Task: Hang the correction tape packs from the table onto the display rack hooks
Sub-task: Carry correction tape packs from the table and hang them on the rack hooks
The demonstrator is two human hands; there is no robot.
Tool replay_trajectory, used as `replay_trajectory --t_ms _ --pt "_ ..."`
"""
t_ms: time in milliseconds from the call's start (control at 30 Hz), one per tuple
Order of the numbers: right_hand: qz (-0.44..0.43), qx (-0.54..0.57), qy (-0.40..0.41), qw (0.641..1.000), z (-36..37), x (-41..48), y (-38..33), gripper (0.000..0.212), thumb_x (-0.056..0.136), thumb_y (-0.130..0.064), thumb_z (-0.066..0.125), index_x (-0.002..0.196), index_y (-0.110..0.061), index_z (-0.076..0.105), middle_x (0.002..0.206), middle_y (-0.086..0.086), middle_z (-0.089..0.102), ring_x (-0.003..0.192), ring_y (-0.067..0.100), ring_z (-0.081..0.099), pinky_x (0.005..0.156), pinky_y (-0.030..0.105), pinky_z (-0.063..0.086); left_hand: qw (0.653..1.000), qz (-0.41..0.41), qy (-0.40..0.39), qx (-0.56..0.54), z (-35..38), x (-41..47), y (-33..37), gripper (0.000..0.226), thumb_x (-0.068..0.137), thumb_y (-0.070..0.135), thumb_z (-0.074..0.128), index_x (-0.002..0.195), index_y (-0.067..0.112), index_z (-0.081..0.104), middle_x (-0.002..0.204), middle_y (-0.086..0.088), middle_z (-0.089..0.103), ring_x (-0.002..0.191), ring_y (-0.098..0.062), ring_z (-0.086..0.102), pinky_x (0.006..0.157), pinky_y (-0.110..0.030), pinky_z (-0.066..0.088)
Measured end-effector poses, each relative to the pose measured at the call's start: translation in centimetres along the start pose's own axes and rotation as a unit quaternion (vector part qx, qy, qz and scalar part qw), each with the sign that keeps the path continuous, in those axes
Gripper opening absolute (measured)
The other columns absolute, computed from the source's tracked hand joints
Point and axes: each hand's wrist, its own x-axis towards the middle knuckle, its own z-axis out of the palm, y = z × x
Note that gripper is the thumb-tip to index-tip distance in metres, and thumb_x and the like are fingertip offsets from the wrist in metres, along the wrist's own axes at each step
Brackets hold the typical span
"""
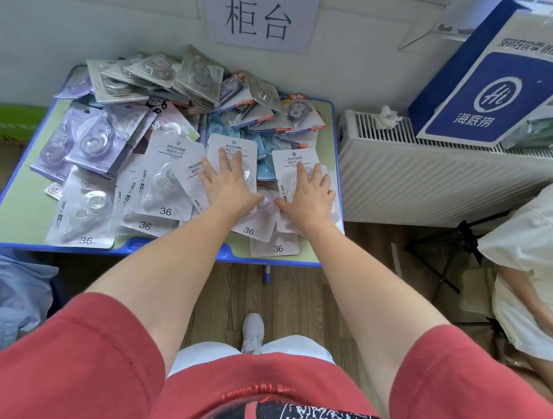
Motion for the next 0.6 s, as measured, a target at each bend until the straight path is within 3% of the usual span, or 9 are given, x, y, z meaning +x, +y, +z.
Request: replay_trajectory --t_ms 300,600 --pt "0.023 0.006 0.036 0.999 0.3 -3.2 0.0 0.083 0.089 -0.054 0.055 0.153 -0.024 0.011 0.160 0.013 0.004 0.143 0.039 0.011 0.112 0.049 0.020 0.997 0.067 0.007 -0.028 -0.7 -2.2 -2.9 0.098 0.084 0.047 0.064 0.153 0.026 -0.002 0.160 -0.008 -0.013 0.144 -0.039 -0.014 0.118 -0.050 0.000" --pt "0.079 0.007 0.064 0.995 3.9 -14.3 -2.9 0.084 0.089 -0.056 0.053 0.153 -0.024 0.011 0.159 0.013 0.005 0.143 0.038 0.013 0.111 0.048 0.024 0.990 0.142 0.016 -0.007 -1.0 -9.8 -9.0 0.098 0.082 0.041 0.066 0.153 0.028 0.000 0.160 -0.006 -0.011 0.145 -0.040 -0.012 0.117 -0.050 0.001"
